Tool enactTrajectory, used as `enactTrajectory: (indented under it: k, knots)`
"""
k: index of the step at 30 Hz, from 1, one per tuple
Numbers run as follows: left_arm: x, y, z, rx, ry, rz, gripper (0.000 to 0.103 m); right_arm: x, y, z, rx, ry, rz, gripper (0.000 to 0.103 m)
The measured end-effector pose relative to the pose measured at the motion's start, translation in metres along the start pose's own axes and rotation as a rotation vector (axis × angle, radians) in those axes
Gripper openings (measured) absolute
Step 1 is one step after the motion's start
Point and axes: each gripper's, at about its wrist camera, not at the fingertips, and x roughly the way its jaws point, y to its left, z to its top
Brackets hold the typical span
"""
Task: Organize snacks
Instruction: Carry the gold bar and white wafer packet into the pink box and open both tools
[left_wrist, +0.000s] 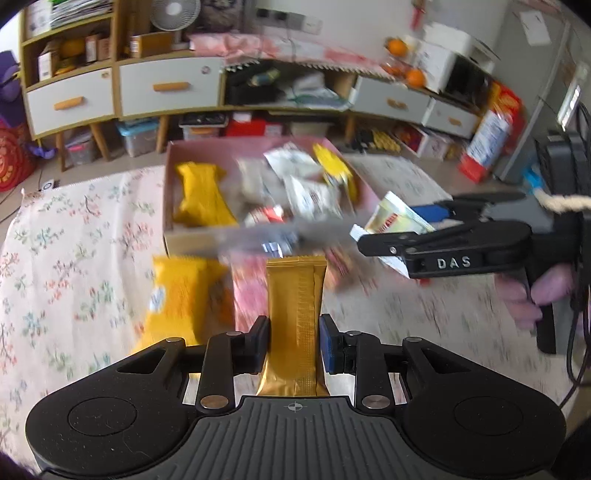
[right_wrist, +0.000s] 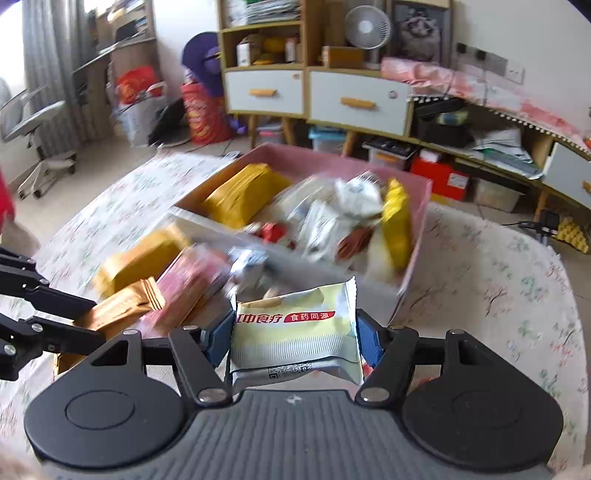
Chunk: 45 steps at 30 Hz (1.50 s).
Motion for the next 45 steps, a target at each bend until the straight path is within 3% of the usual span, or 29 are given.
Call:
enactTrajectory:
  k: [12,21,33,35,38,43,45]
  knots:
    - [0.070,0.042,0.078,-0.120,-0.050,0.080,0.026,0.048,-0.041,0.064,0.154,-0.065,-0.009,0.064]
    - [0.099,0.067,0.091,-0.162,-0.043,0.128,0.026,0.071,-0.041,0.072,0.174,-0.040,-0.014,0.064]
    - [0.111,0.073,0.110,-0.166,-0.075,0.124,0.026,0.070,-0.037,0.080,0.166,-0.033,-0.023,0.066]
    - [0.115,0.072,0.113,-0.166,-0.078,0.122,0.026,0.069,-0.038,0.082,0.165,-0.038,-0.022,0.058]
    - [0.118,0.070,0.116,-0.163,-0.088,0.122,0.026,0.068,-0.040,0.082,0.167,-0.042,-0.026,0.059]
    - [0.121,0.068,0.119,-0.171,-0.107,0.123,0.035,0.066,-0.042,0.081,0.168,-0.040,-0.025,0.065]
    - [0.120,0.066,0.118,-0.169,-0.110,0.128,0.046,0.066,-0.042,0.081,0.169,-0.041,-0.027,0.067]
